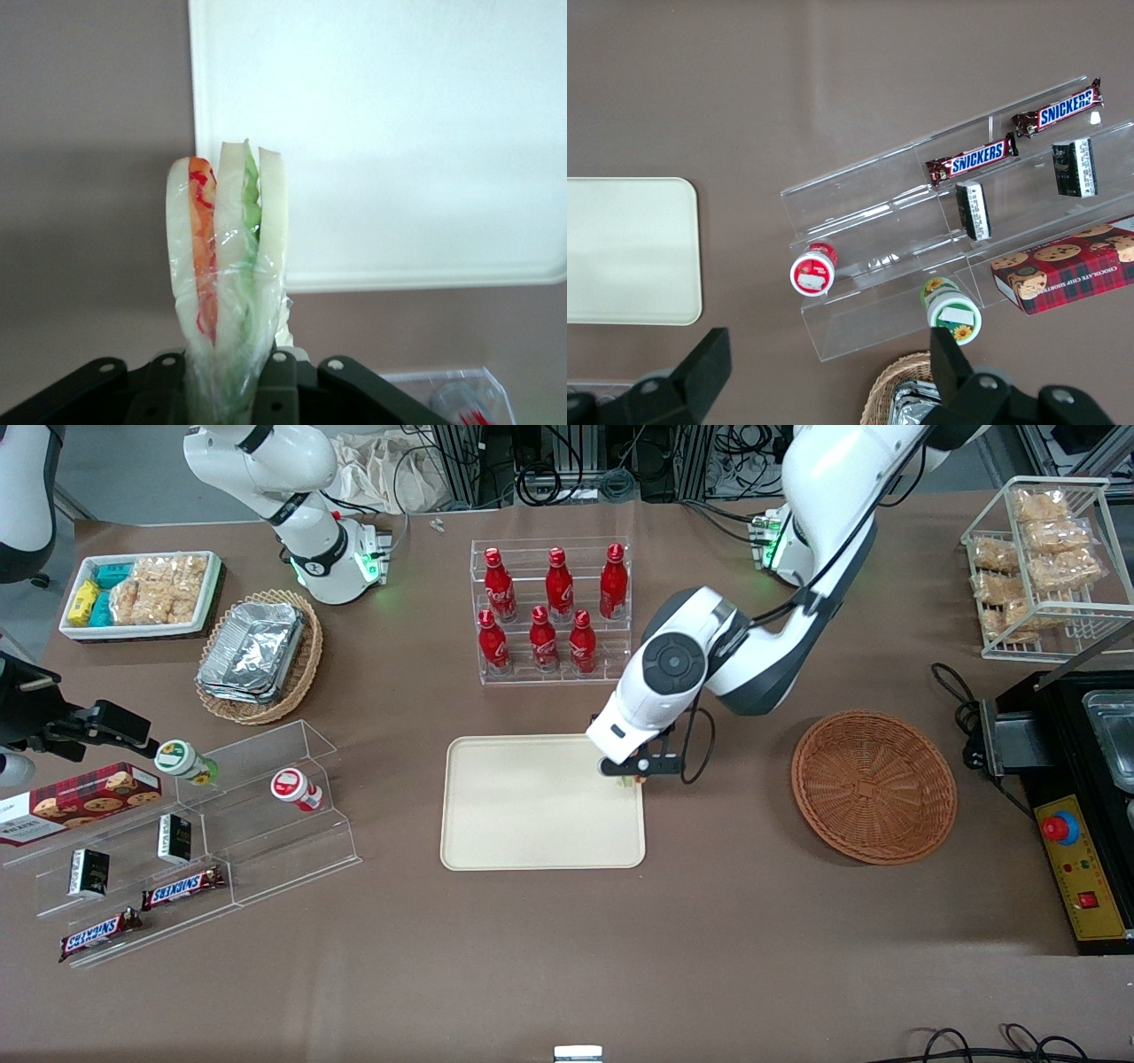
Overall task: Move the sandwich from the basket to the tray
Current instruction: 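Lift the sandwich with the left gripper and carry it over the cream tray, then lower the sandwich onto the tray and open the left gripper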
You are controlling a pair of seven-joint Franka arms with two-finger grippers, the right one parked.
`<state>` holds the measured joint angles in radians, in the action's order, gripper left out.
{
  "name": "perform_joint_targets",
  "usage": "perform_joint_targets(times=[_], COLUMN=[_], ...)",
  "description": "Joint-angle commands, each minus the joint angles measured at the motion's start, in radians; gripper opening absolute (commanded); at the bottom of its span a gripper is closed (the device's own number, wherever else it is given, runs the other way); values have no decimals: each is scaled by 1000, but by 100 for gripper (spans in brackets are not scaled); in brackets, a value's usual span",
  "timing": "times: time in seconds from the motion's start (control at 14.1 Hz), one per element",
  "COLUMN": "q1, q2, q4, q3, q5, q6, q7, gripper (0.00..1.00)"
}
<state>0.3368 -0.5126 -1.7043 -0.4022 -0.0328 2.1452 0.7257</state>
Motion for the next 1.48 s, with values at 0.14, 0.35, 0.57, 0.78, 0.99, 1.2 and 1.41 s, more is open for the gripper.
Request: perform_joint_targets(times=[0.14,0.35,0.57,0.78,0.99,1.2,1.41], q1=[34,36,36,37,37,22,-27], q2=[-124,-176,-202,-205,-201,-100,40], q4=[46,55,72,74,74,74,106], q3=[3,5,5,5,5,3,2], q5=[-197,-202,-202,-203,-203,-187,-177], q6=[145,180,180,180,176,40,-135], q7=[110,107,106,107,103,113,97], gripper=[0,25,30,100,100,100,100])
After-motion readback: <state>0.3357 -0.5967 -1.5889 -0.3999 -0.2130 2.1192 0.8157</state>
